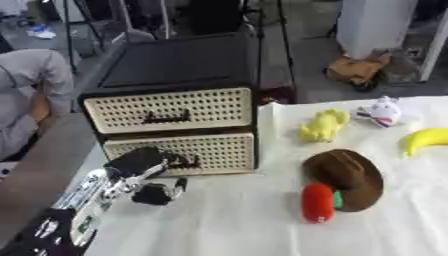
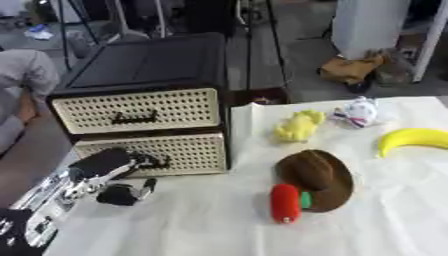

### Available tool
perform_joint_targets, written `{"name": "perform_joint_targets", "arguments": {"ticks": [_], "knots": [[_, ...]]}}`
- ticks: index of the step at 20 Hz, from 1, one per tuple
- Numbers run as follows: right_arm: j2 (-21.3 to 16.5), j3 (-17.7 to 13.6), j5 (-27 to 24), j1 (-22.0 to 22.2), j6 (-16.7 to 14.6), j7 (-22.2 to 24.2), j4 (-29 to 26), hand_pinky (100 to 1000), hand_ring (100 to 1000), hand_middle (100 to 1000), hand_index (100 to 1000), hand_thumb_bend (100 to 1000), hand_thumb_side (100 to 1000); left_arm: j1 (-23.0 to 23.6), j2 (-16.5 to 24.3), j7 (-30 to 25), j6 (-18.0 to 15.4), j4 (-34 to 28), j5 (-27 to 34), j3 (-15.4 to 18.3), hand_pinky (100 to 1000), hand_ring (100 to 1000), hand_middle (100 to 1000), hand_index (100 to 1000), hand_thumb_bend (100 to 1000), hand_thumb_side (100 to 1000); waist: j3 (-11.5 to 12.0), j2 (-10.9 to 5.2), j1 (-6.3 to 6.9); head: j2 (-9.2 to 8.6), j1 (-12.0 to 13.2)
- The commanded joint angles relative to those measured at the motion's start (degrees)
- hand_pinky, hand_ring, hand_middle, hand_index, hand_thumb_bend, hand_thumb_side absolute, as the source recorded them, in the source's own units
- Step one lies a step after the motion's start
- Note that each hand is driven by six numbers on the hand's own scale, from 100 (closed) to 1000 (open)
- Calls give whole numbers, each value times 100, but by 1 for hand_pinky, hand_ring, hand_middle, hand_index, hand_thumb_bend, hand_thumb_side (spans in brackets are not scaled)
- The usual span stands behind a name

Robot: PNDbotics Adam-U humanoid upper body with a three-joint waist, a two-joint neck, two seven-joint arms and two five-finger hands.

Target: Pick up objects from table and place into drawer.

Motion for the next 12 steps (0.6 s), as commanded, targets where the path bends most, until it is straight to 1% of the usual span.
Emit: {"name": "perform_joint_targets", "arguments": {"ticks": [1, 8, 12], "knots": [[-77, -64, 7, -66, 5, 23, -88, 582, 737, 601, 738, 100, 846, -121, 88, 42, 25, 13, -83, 84, 100, 100, 100, 888, 100, 639, 9, -98, -31, -53, 51], [-56, -65, -23, -84, 0, 48, -88, 583, 737, 600, 738, 100, 844, -169, 37, -49, 94, 133, -42, 92, 100, 100, 100, 876, 100, 644, -45, -85, -31, -98, 142], [-39, -63, -44, -89, 10, 65, -88, 583, 738, 600, 739, 100, 838, -191, 15, -116, 112, 228, 15, 103, 100, 100, 100, 839, 100, 639, -42, -84, -21, -116, 182]]}}
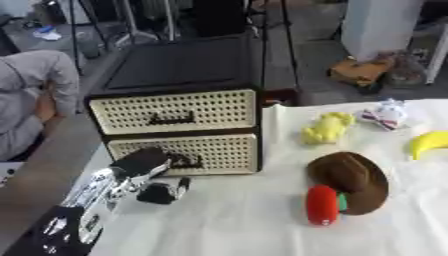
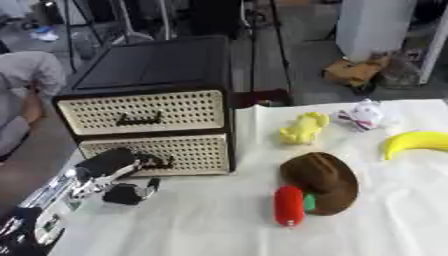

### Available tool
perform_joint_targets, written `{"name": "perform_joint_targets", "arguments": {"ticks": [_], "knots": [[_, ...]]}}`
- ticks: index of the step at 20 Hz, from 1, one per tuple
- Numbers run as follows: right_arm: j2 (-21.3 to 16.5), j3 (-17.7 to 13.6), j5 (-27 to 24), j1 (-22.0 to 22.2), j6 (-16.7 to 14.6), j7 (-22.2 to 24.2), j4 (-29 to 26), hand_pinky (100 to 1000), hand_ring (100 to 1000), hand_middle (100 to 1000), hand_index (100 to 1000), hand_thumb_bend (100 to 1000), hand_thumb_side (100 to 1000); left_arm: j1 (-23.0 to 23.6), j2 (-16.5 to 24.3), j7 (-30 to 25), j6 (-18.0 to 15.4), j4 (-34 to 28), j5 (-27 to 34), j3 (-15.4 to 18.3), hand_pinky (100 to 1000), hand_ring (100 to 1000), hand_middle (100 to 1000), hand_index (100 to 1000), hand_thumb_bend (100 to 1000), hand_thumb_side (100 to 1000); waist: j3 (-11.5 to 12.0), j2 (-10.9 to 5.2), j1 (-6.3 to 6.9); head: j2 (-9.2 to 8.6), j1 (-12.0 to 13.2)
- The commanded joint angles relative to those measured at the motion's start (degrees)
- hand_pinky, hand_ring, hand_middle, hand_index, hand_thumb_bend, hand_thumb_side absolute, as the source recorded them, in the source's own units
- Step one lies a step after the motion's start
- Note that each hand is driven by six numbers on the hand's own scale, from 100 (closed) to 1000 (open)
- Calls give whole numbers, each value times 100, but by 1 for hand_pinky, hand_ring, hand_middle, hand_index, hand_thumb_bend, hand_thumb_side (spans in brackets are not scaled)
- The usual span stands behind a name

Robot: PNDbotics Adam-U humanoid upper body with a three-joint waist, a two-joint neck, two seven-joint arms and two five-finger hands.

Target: Pick up objects from table and place into drawer.

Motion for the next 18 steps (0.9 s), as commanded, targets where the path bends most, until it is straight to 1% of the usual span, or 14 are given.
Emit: {"name": "perform_joint_targets", "arguments": {"ticks": [1, 5, 12, 15, 16, 17, 18], "knots": [[-70, -63, -44, -87, 6, 39, -88, 584, 738, 600, 739, 100, 837, -93, 61, -73, 7, 59, 67, 55, 100, 100, 100, 825, 100, 637, 5, -84, -20, -74, 51], [-58, -60, -62, -84, 9, 64, -88, 584, 738, 599, 740, 100, 841, -125, 89, -106, -14, 154, 93, 94, 100, 100, 100, 770, 100, 633, -2, -84, -6, -93, 117], [-62, -66, -90, -94, -11, 79, -88, 584, 737, 597, 741, 100, 836, -131, 115, -42, -36, 325, -95, 140, 100, 100, 100, 769, 100, 623, -9, -75, 9, -123, 181], [-63, -66, -98, -91, -12, 75, -88, 584, 737, 597, 741, 100, 835, -117, 114, -9, -71, 357, -173, 139, 100, 100, 100, 752, 100, 624, -1, -87, 9, -123, 194], [-64, -64, -99, -89, -12, 75, -88, 584, 737, 596, 741, 100, 837, -109, 113, 0, -87, 351, -183, 136, 100, 100, 100, 714, 100, 623, 3, -96, 6, -109, 202], [-67, -64, -99, -84, -13, 75, -88, 584, 737, 596, 741, 100, 837, -99, 113, 9, -100, 342, -193, 133, 100, 100, 100, 714, 100, 623, 6, -104, 5, -99, 206], [-69, -67, -99, -75, -12, 71, -88, 584, 737, 596, 741, 100, 835, -82, 114, 18, -112, 328, -202, 127, 100, 100, 100, 691, 100, 622, 10, -117, 5, -86, 208]]}}
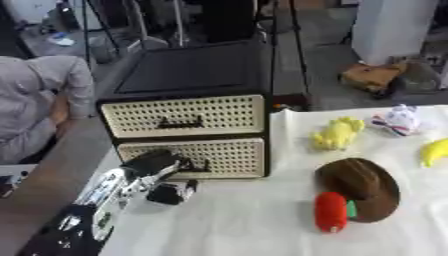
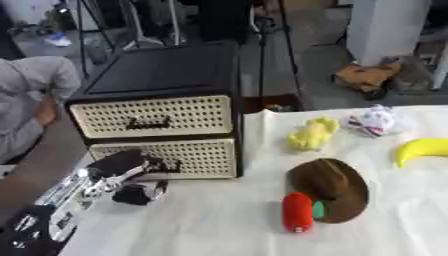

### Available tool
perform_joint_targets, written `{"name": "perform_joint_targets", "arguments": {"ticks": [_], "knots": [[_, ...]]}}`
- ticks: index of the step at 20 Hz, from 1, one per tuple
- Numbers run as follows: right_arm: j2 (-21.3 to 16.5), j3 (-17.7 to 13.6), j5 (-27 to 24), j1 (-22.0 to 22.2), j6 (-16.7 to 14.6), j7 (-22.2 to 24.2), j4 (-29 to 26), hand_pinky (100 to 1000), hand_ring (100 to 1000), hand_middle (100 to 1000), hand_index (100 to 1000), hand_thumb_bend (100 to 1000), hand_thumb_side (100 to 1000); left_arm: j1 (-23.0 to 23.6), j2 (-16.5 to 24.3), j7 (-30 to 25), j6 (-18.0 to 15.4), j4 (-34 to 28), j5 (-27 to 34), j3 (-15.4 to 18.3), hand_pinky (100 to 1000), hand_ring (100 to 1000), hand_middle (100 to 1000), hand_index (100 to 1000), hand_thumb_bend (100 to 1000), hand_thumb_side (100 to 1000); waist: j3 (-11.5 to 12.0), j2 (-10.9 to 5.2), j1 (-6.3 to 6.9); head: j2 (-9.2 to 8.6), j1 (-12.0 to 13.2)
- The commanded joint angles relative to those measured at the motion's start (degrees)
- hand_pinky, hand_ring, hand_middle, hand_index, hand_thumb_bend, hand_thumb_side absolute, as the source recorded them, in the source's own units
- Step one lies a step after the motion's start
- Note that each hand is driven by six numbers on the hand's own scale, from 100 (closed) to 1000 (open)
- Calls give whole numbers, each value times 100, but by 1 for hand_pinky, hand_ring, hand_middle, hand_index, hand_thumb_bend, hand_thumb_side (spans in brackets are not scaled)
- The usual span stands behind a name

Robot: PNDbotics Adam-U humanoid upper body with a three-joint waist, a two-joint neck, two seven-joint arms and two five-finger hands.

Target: Pick up objects from table and place into drawer.

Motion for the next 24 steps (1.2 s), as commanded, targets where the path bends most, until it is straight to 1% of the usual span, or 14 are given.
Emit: {"name": "perform_joint_targets", "arguments": {"ticks": [1, 5, 8, 15, 21, 24], "knots": [[-117, -71, -59, -63, -8, -11, -88, 584, 737, 596, 741, 100, 835, 31, 117, 23, -40, 38, -100, 42, 100, 100, 100, 687, 100, 622, 19, -122, -34, -10, 26], [-124, -79, -53, -36, -9, -32, -88, 584, 737, 596, 741, 100, 847, 104, 115, 57, -76, -71, -99, 25, 100, 100, 100, 674, 100, 622, 45, -161, -36, 9, 11], [-134, -97, -39, -7, -14, -60, -88, 585, 737, 596, 741, 100, 836, 150, 108, 67, -72, -130, -83, 30, 100, 100, 100, 671, 100, 623, 53, -183, -43, 27, -2], [-141, -98, -22, 31, 9, -73, -88, 585, 737, 596, 741, 100, 834, 214, -43, 109, -35, -278, -114, 73, 100, 100, 100, 648, 100, 621, 94, -221, -24, 136, -21], [-161, -107, -10, 75, 20, -93, -88, 585, 737, 596, 741, 100, 833, 321, -109, 234, -36, -456, -251, 90, 100, 100, 100, 644, 100, 619, 144, -265, -15, 180, -64], [-166, -106, -5, 91, 21, -100, -88, 585, 736, 596, 741, 100, 833, 359, -183, 225, -31, -552, -219, 118, 100, 100, 100, 625, 100, 619, 163, -293, -13, 198, -81]]}}
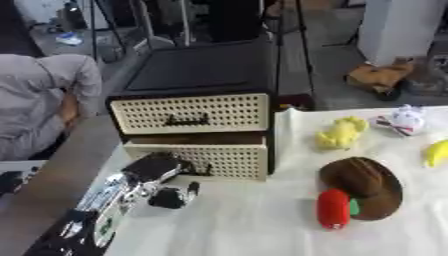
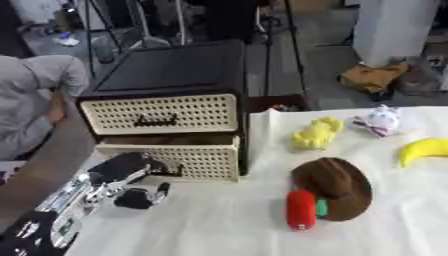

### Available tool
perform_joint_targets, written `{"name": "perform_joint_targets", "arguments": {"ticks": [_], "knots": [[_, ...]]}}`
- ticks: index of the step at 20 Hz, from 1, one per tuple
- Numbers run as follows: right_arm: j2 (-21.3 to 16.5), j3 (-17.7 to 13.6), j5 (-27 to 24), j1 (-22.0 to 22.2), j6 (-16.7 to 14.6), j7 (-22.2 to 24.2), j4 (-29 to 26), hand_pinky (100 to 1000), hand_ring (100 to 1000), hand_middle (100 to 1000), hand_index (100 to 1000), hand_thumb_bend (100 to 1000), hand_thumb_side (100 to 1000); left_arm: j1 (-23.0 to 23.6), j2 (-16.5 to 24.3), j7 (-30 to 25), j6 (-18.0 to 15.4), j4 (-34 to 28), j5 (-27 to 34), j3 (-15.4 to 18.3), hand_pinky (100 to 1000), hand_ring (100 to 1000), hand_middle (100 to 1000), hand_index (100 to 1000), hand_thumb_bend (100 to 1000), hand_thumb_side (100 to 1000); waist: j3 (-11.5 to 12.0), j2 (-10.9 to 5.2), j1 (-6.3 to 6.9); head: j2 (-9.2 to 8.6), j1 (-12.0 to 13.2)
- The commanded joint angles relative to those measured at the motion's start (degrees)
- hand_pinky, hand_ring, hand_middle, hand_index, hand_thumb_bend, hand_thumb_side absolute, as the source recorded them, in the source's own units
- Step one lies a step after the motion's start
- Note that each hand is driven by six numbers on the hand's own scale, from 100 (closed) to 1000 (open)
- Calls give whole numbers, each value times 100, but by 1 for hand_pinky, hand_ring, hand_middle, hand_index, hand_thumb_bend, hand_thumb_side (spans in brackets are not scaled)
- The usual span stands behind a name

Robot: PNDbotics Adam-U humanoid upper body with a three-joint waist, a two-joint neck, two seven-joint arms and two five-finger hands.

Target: Pick up objects from table and place into drawer.

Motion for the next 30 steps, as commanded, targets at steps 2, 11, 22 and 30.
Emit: {"name": "perform_joint_targets", "arguments": {"ticks": [2, 11, 22, 30], "knots": [[-172, -74, 1, -24, 2, -30, -88, 585, 736, 596, 741, 100, 834, 5, 6, 7, 0, -274, 1, 88, 100, 100, 100, 618, 100, 617, 23, -146, -24, 52, -35], [-190, -84, 25, 32, 17, -50, -88, 586, 736, 596, 741, 100, 831, 193, -76, -19, 14, -675, -43, 106, 100, 100, 100, 607, 100, 618, 87, -190, -1, 70, -89], [-214, -108, 40, 41, -2, -114, -88, 585, 735, 596, 741, 100, 824, 348, -248, -97, 34, -775, -155, 108, 100, 100, 100, 603, 100, 618, 160, -203, 1, 94, -110], [-230, -131, 69, 71, -2, -152, -88, 585, 735, 596, 741, 100, 819, 512, -457, -142, 7, -883, -264, 65, 100, 100, 100, 598, 100, 622, 210, -208, 13, 113, -139]]}}
